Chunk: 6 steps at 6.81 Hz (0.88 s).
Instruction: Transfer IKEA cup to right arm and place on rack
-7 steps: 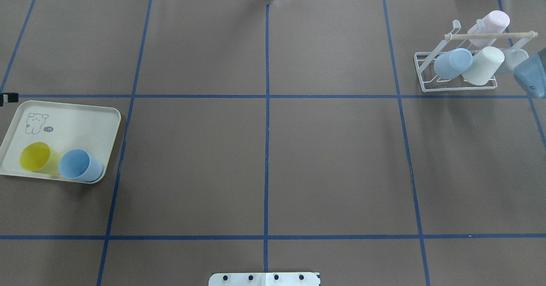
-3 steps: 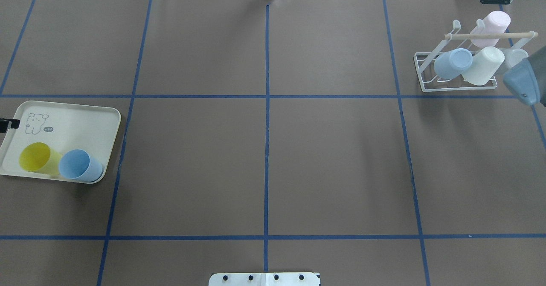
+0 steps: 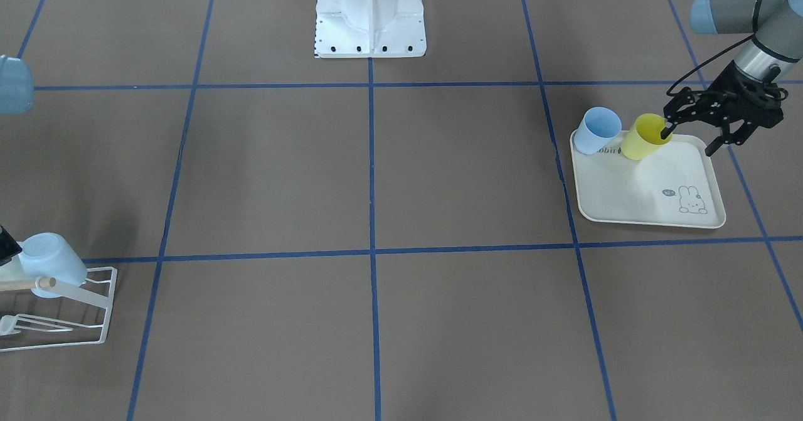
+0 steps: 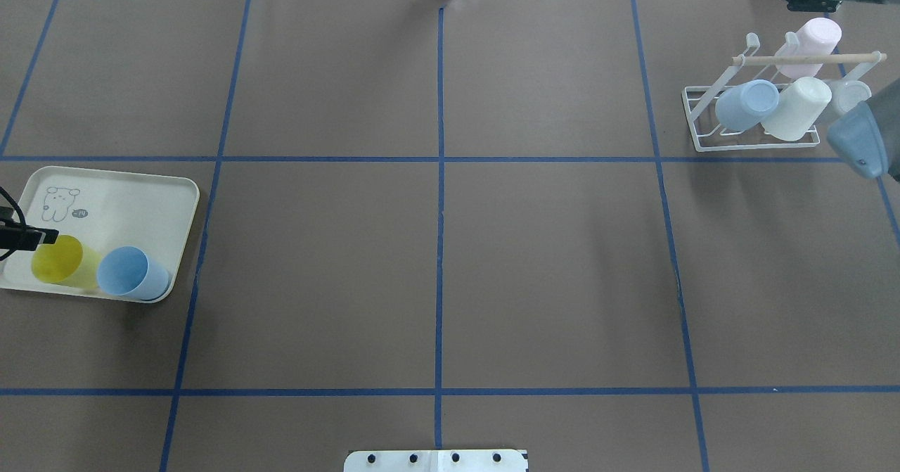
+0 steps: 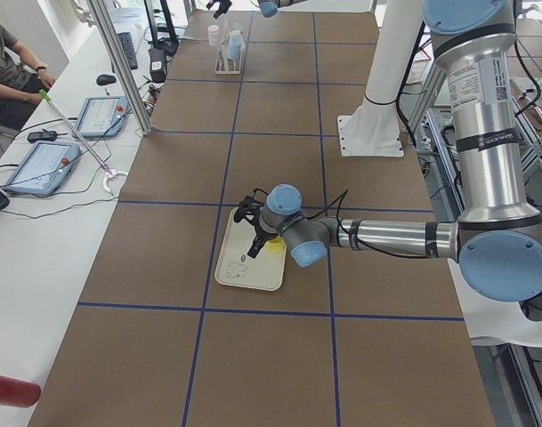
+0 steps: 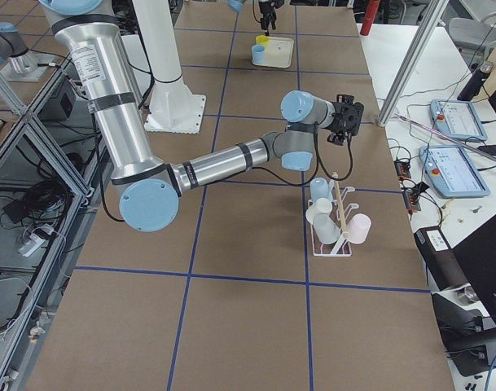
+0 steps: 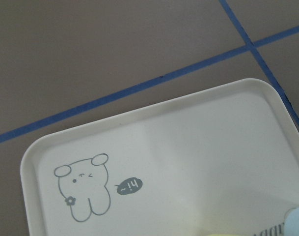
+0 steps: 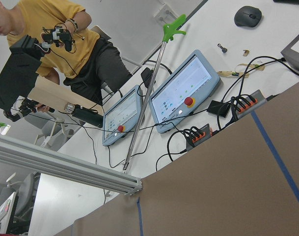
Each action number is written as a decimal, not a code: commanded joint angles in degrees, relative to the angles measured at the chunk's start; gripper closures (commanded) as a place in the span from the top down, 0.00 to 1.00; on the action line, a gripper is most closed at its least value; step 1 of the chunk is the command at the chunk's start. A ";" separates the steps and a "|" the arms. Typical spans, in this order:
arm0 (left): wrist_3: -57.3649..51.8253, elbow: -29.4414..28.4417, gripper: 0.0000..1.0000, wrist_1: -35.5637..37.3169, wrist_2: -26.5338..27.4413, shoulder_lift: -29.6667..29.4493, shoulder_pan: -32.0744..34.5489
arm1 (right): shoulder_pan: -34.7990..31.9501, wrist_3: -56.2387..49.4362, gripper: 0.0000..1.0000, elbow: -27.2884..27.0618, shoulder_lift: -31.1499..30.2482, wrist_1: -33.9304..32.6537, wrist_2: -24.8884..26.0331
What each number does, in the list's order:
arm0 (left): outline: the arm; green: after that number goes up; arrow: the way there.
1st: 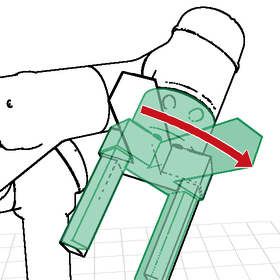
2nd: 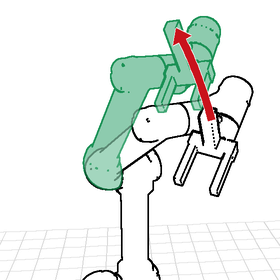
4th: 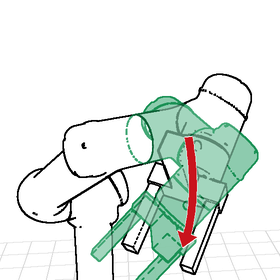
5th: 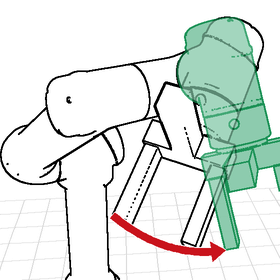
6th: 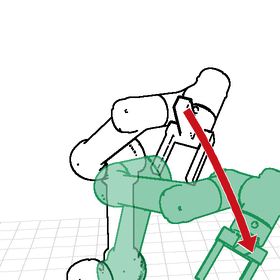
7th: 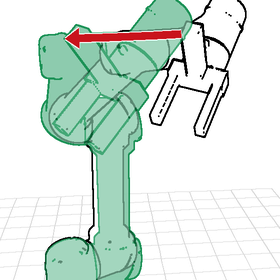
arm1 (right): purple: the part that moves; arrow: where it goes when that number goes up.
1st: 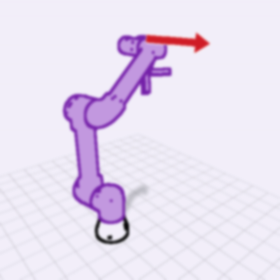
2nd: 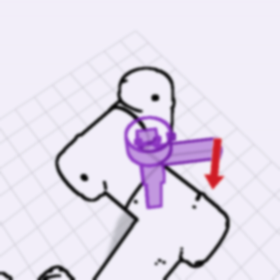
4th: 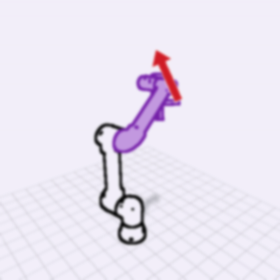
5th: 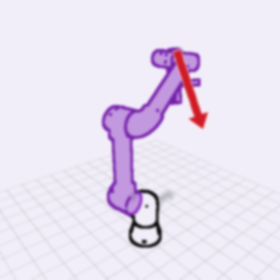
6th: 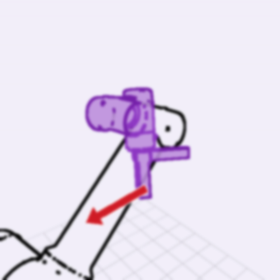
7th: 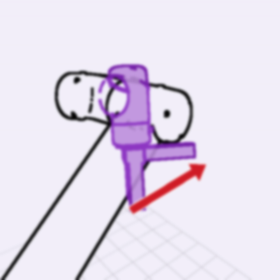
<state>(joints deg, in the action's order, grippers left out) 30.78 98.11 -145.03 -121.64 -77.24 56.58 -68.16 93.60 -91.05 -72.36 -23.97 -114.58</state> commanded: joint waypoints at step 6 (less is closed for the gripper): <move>0.07 -0.29 0.41 0.19 0.26 0.94 -3.15 | 0.57 -0.17 1.00 0.61 -0.15 0.15 0.06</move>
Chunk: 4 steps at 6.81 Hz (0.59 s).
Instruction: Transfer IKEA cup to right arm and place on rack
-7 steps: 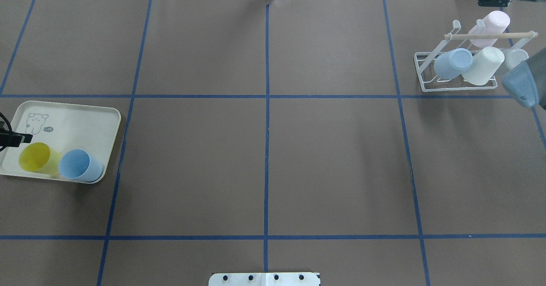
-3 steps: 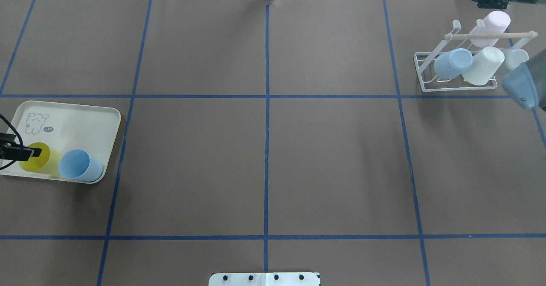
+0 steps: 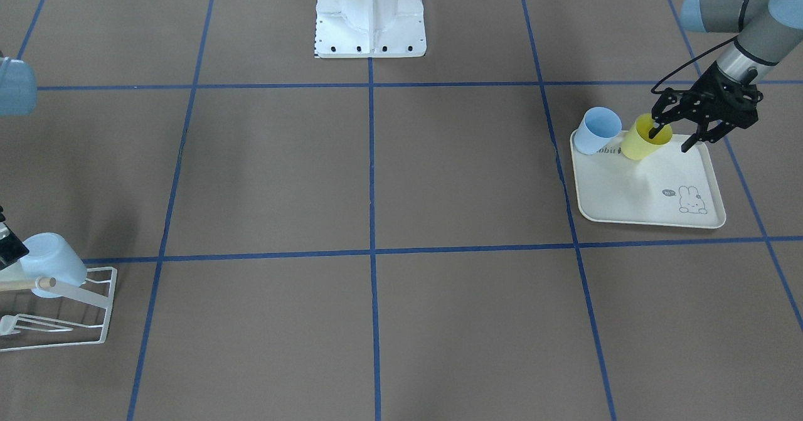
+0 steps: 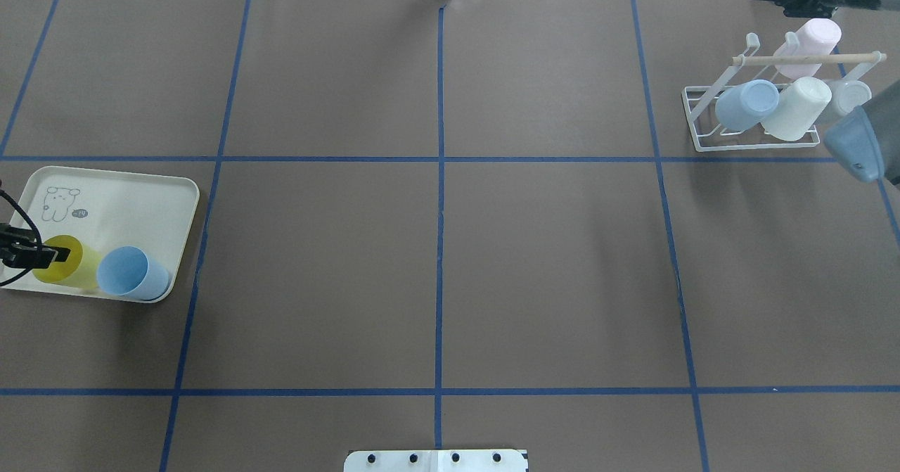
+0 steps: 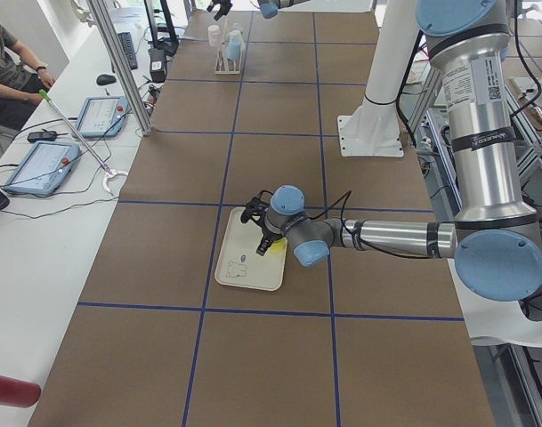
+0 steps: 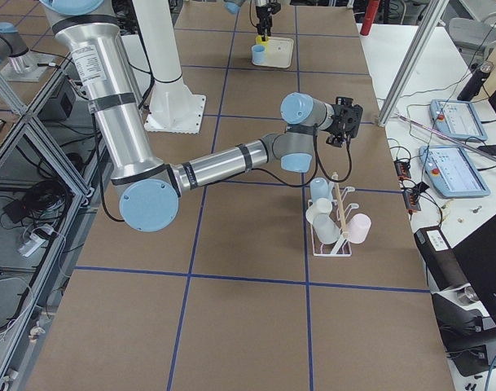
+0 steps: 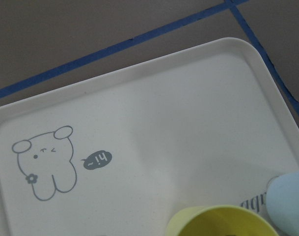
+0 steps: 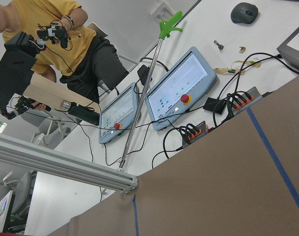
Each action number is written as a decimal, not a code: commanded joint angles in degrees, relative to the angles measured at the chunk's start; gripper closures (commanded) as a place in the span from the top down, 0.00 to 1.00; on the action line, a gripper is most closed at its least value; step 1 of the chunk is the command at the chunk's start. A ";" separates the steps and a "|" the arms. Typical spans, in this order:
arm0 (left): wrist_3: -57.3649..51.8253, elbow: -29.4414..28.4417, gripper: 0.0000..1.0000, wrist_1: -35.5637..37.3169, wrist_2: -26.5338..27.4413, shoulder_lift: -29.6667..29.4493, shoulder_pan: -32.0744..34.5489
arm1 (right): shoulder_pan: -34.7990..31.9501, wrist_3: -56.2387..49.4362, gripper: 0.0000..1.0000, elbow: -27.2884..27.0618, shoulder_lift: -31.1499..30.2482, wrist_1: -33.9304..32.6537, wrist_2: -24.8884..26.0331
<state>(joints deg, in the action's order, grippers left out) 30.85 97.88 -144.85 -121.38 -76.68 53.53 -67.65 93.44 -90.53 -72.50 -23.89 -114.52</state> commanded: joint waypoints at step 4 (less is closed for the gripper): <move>0.00 5.79 0.00 4.27 -0.43 3.79 1.30 | 0.15 -0.01 1.00 -0.26 -0.01 -0.02 0.00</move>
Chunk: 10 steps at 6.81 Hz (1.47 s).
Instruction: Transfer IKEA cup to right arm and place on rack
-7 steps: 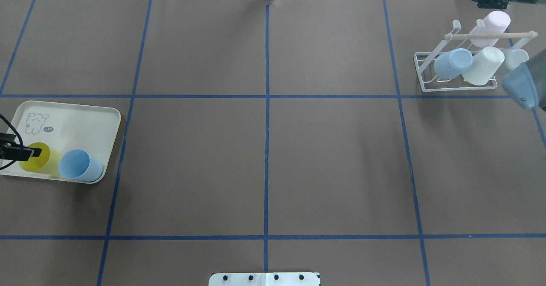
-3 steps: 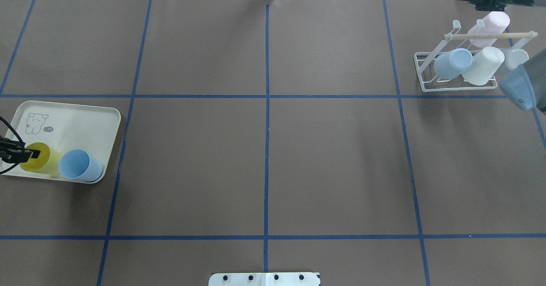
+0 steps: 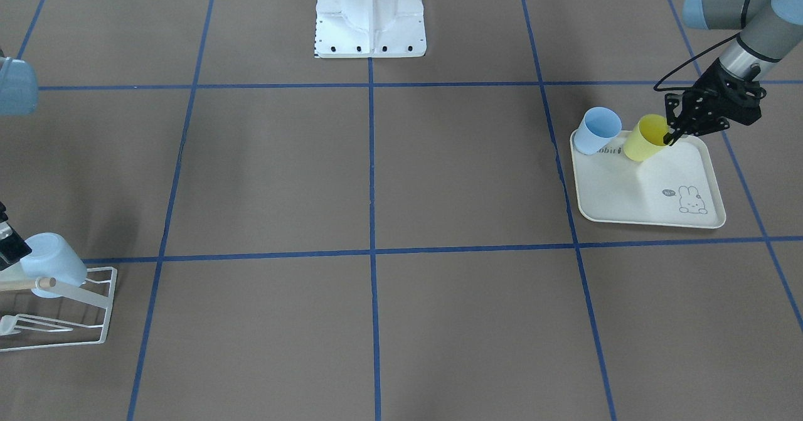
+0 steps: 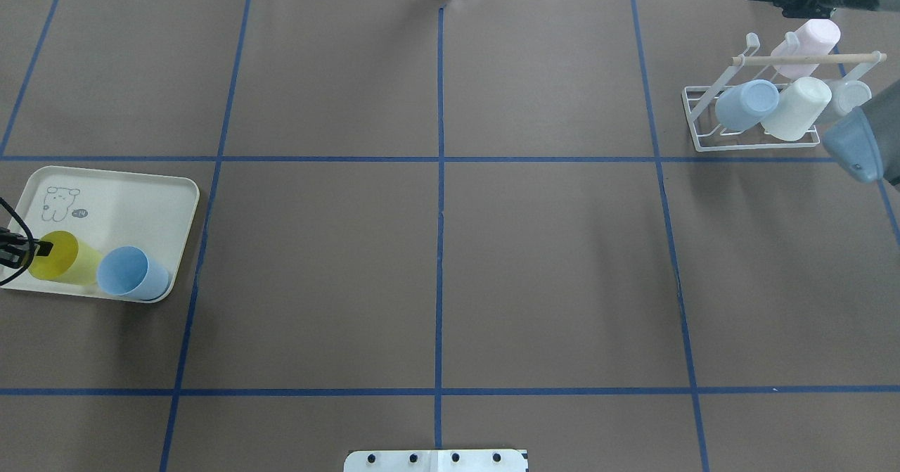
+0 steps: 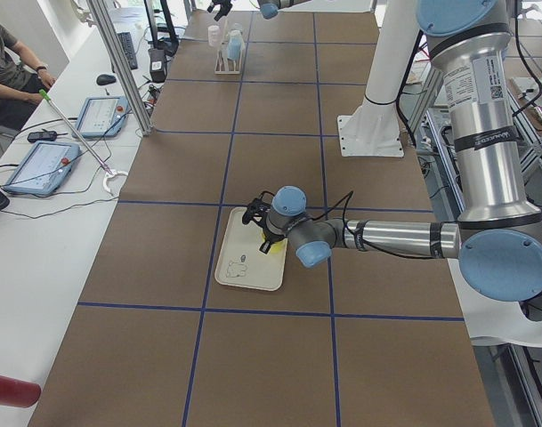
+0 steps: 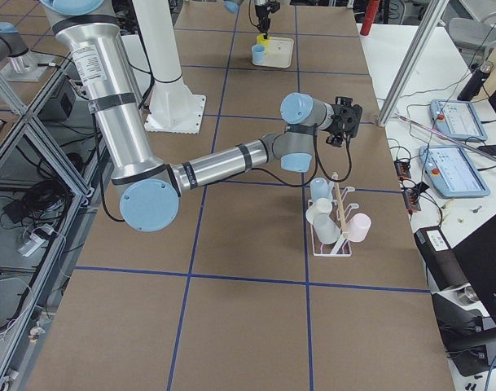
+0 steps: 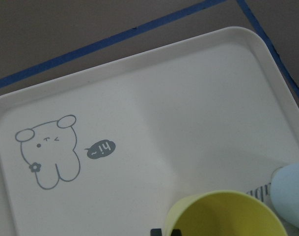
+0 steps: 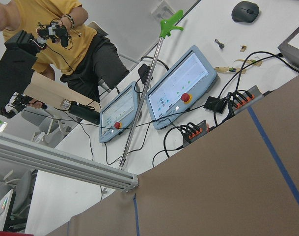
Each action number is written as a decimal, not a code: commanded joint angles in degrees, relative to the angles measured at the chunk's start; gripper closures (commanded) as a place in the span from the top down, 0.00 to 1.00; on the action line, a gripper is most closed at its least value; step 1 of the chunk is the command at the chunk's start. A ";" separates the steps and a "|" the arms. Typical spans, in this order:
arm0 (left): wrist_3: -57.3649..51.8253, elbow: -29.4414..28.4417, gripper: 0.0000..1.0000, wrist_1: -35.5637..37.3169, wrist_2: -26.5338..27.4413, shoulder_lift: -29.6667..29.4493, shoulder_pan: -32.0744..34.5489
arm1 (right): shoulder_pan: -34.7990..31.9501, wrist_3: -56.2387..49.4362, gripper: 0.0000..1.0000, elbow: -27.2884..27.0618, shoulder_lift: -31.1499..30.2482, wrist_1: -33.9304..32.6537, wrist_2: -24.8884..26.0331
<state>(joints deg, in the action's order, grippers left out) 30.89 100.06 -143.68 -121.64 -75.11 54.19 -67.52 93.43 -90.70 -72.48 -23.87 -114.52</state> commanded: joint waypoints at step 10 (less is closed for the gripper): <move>51.99 13.49 0.00 20.21 4.22 -23.48 7.97 | 4.14 2.55 1.00 -1.76 0.76 0.40 1.57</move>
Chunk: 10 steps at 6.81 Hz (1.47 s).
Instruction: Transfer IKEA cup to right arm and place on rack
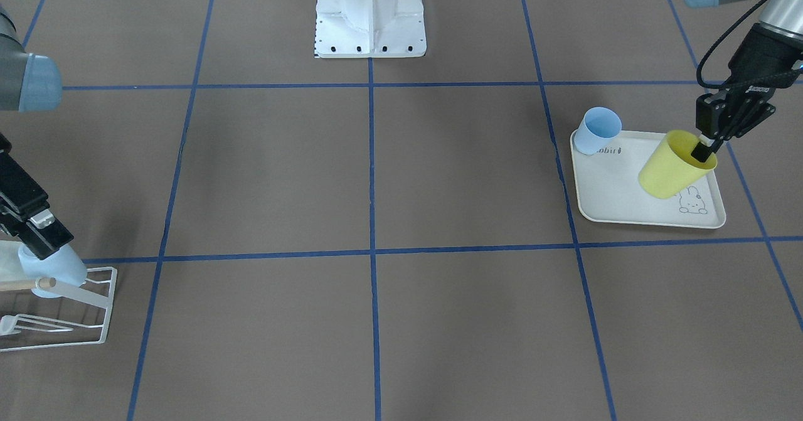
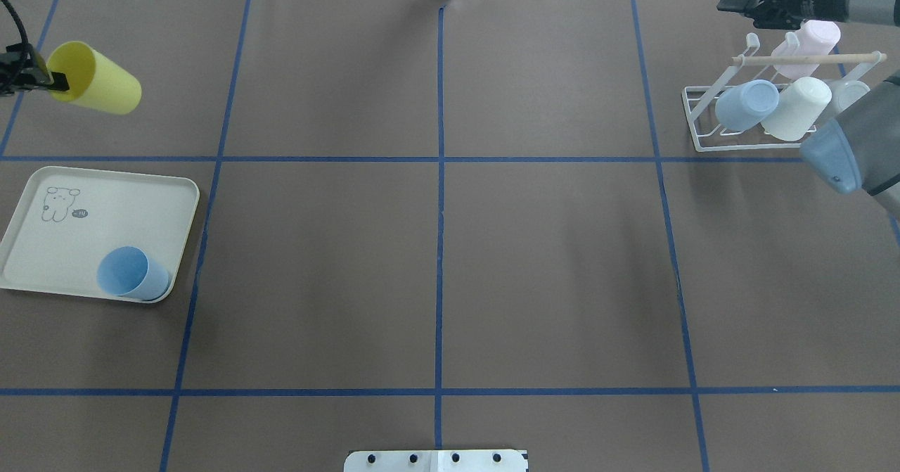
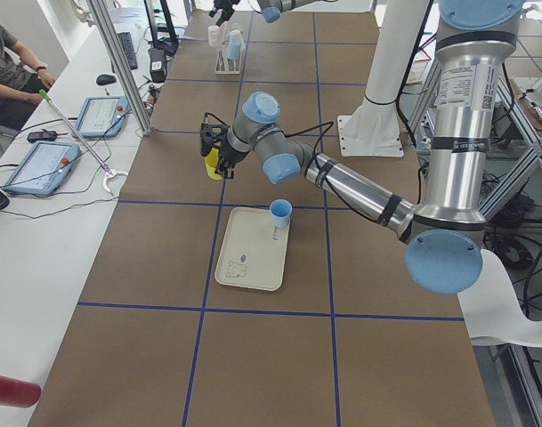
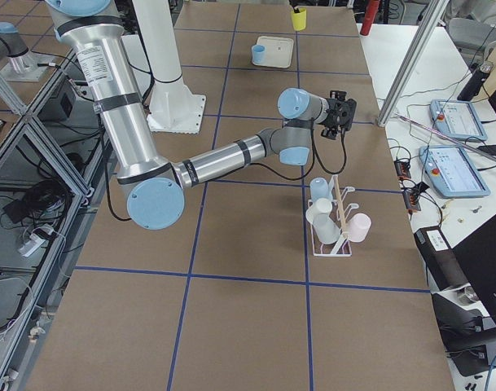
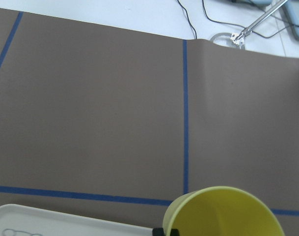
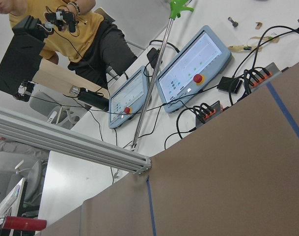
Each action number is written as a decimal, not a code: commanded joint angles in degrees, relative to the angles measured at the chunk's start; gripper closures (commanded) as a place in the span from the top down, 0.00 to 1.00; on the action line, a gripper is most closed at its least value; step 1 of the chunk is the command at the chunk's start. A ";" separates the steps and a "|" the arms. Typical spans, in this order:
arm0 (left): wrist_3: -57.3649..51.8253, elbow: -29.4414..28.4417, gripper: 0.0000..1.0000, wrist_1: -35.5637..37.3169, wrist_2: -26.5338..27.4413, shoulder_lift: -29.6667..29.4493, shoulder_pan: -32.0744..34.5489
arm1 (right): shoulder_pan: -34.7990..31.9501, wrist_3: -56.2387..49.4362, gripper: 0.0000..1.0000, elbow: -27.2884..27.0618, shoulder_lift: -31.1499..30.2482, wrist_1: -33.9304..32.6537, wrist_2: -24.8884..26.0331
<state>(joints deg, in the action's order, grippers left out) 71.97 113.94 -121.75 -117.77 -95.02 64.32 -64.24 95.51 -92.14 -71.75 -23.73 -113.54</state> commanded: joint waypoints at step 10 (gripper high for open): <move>79.63 -20.50 0.00 -52.42 36.17 -25.64 -27.20 | 22.54 20.77 1.00 -6.03 8.47 9.57 26.39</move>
<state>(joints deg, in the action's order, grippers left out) 149.20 94.74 -170.17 -86.20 -118.55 40.52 -45.63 115.35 -98.23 -64.08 -16.57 -92.98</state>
